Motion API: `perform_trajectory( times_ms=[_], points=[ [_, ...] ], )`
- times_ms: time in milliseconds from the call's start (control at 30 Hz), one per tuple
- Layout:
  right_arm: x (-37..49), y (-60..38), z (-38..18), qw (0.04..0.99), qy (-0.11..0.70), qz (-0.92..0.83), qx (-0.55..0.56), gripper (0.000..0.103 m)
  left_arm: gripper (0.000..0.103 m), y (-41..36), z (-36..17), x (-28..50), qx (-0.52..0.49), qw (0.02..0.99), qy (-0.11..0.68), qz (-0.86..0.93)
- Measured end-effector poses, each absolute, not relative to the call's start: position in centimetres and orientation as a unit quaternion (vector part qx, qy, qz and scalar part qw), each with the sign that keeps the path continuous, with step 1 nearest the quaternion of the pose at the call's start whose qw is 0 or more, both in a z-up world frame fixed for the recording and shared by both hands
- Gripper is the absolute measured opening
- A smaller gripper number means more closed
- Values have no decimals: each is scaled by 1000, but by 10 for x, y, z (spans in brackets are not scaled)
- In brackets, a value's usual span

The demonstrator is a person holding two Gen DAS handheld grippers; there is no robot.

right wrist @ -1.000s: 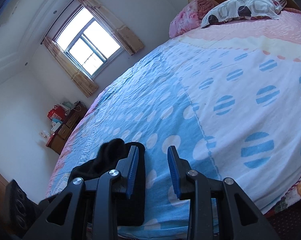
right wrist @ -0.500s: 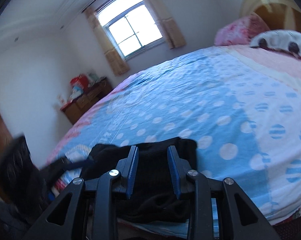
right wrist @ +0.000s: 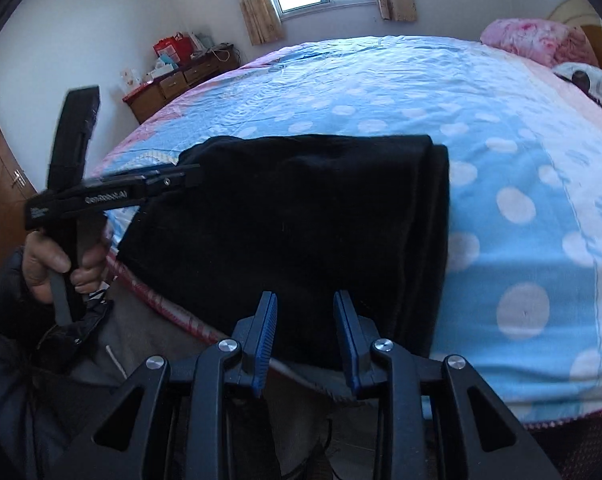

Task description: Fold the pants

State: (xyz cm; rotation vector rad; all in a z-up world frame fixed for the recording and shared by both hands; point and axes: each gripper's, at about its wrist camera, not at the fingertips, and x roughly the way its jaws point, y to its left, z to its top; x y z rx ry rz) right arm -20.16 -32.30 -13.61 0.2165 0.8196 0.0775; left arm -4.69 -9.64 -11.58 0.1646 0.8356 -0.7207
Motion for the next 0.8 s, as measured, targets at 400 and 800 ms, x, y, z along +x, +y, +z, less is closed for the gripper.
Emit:
perform_trajectory(
  times_ms=[400,800],
  points=[
    [-149,-324,-73,942,327,31,67,32,90,-94,-55,8,63,878,375,-291],
    [-129,-358,-131,928,344,20,142,30,73,-86,-117,60,20,877,448,-169]
  ],
)
